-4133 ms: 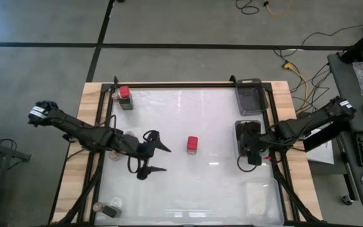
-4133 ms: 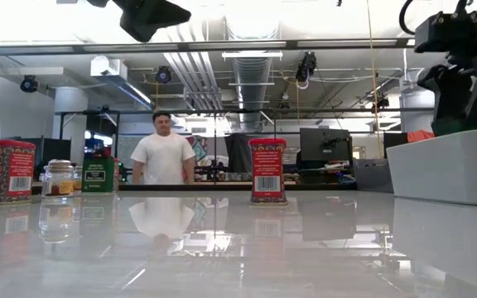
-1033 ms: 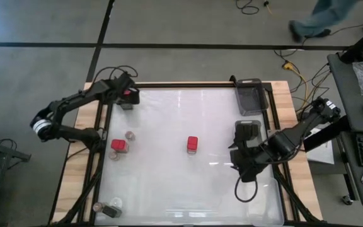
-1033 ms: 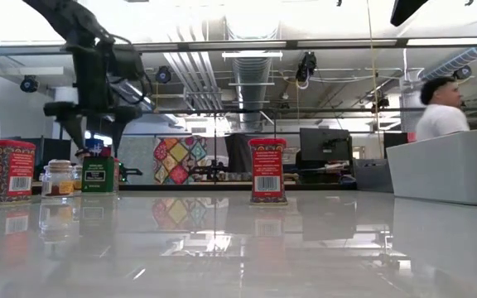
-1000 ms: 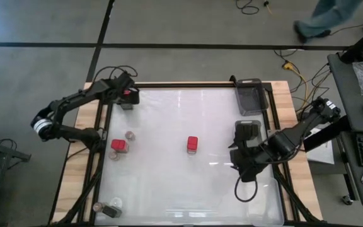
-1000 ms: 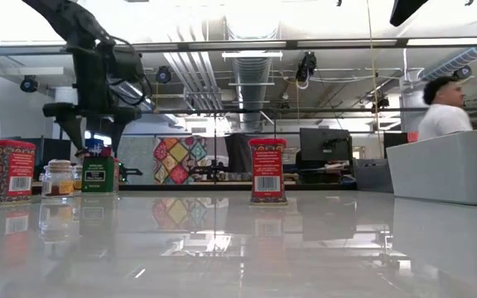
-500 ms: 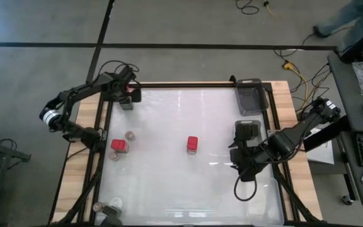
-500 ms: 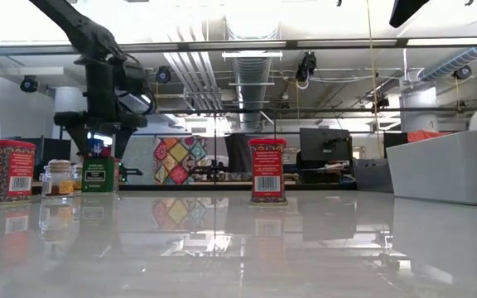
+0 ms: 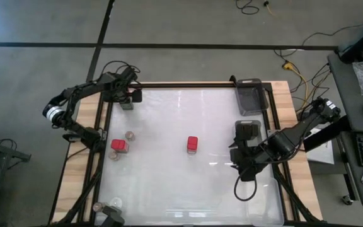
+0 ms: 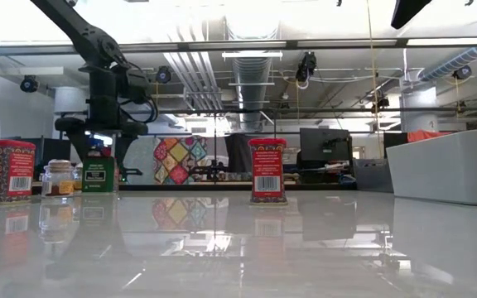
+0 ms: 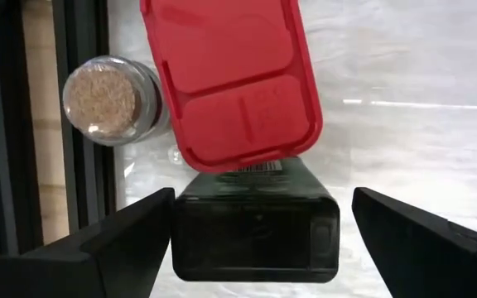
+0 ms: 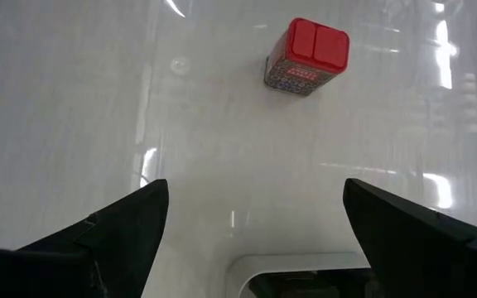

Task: Sort spices by type
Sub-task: Put the green seasoning can into the gray bin

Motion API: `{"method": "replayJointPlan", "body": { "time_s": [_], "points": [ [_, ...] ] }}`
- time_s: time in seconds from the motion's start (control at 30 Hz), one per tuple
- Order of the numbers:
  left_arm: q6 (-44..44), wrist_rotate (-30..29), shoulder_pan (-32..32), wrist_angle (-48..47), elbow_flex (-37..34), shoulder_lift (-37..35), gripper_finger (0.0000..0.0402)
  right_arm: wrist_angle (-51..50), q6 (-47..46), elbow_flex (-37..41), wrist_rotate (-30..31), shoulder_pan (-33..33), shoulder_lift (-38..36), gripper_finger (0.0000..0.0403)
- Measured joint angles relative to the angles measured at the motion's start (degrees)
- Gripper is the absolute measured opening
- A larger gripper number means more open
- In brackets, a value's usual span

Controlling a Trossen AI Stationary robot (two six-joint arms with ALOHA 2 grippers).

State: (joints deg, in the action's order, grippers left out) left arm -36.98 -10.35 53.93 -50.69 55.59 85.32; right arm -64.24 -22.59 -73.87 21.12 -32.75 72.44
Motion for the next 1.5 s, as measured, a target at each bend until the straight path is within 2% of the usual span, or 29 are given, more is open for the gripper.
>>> {"method": "replayJointPlan", "body": {
  "time_s": [0.43, 0.63, 0.83, 1.0, 1.27, 1.5],
  "points": [
    [-0.1, 0.4, -0.5, -1.7, 0.0, -0.1, 0.0259, -0.2, -0.3, 0.0, -0.1, 0.0, 0.0, 0.0352],
    [2.9, 2.0, -4.7, -2.8, -0.1, -2.0, 0.0258, -1.1, -0.3, 0.0, -0.1, 0.0, 0.0, 0.0352],
    [3.6, 2.1, -12.7, -4.9, 0.7, -6.0, 0.0262, -1.5, 0.8, 0.0, -0.1, 0.2, 0.0, 0.0352],
    [4.3, 2.4, -21.8, -4.8, 6.6, -6.2, 0.026, -1.1, 2.4, 0.0, -0.1, 1.1, -0.1, 0.0352],
    [13.2, 2.5, -36.0, -4.9, 21.6, 2.5, 0.026, -0.7, 2.7, 0.0, 0.0, 2.4, -0.1, 0.0352],
    [26.9, 2.4, -45.7, -4.8, 28.0, 11.4, 0.0259, 0.4, 2.6, 0.0, 0.0, 2.4, -0.1, 0.0352]
  ]
}}
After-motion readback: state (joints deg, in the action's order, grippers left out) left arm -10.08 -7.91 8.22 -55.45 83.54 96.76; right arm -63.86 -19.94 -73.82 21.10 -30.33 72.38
